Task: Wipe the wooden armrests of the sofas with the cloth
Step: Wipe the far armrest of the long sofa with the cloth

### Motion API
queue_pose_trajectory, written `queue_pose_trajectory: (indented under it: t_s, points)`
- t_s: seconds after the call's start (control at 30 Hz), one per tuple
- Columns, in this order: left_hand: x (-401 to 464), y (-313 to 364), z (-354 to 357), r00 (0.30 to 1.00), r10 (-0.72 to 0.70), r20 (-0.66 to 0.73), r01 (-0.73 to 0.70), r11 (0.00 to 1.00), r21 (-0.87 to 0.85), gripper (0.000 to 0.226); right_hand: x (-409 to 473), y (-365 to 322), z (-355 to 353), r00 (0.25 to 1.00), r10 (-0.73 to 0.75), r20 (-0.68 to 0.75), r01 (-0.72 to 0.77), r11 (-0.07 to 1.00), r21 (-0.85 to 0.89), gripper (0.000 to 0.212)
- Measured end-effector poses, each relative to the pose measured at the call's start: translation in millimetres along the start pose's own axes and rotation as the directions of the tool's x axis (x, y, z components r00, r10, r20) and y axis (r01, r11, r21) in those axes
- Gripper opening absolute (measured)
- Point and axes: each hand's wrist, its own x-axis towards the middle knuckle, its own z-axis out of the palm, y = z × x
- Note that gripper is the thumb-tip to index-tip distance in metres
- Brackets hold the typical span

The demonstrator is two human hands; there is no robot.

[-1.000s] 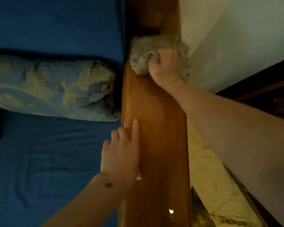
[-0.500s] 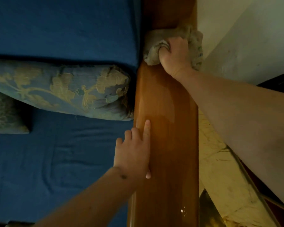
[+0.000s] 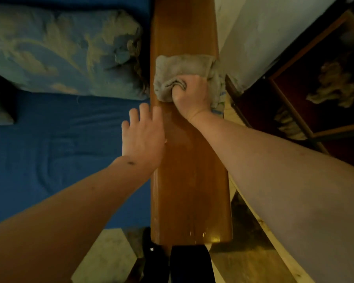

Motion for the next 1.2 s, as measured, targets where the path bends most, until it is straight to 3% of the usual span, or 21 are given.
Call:
queue_pose_trajectory:
  t_s: [0.1,0.23,0.4,0.5,0.6,0.83,1.03,1.2]
  points:
    - [-63,-1,14,1.0,-0.01,-0.012,0.008,0.984,-0.18,0.044,-71,-4,4,1.0,0.011,-0.024,-0.011,1.0,-0.007,0.042]
    - [-168,7,26,0.984,-0.123,0.127,0.167,0.884,-0.437,0.027,-174,-8,6,0.996,0.072,0.053,-0.074,0.997,0.021,0.022]
    - [-257,19,41,0.92,-0.157,0.359,0.338,0.782,-0.524,0.03,-264,-14,7,0.99,0.103,0.101,-0.108,0.993,0.049,0.03]
    - [-282,35,44,0.888,-0.183,0.422,0.414,0.721,-0.556,0.033,-301,-18,5,0.984,0.11,0.137,-0.121,0.989,0.079,0.03]
    - [-290,46,45,0.884,-0.218,0.413,0.439,0.69,-0.575,0.026,-327,-17,0,0.983,0.093,0.157,-0.105,0.992,0.07,0.03]
    - [-296,41,54,0.927,-0.231,0.296,0.36,0.772,-0.525,0.013,-337,-10,-8,0.968,0.065,0.241,-0.087,0.993,0.078,0.032]
    - [-260,19,53,0.981,-0.118,0.155,0.19,0.761,-0.62,0.017,-299,-3,-2,0.992,-0.014,0.123,0.01,0.999,0.033,0.03]
    - [-212,0,55,0.993,-0.059,0.098,0.105,0.81,-0.577,0.018,-261,6,7,0.996,-0.061,0.071,0.06,0.998,0.011,0.035]
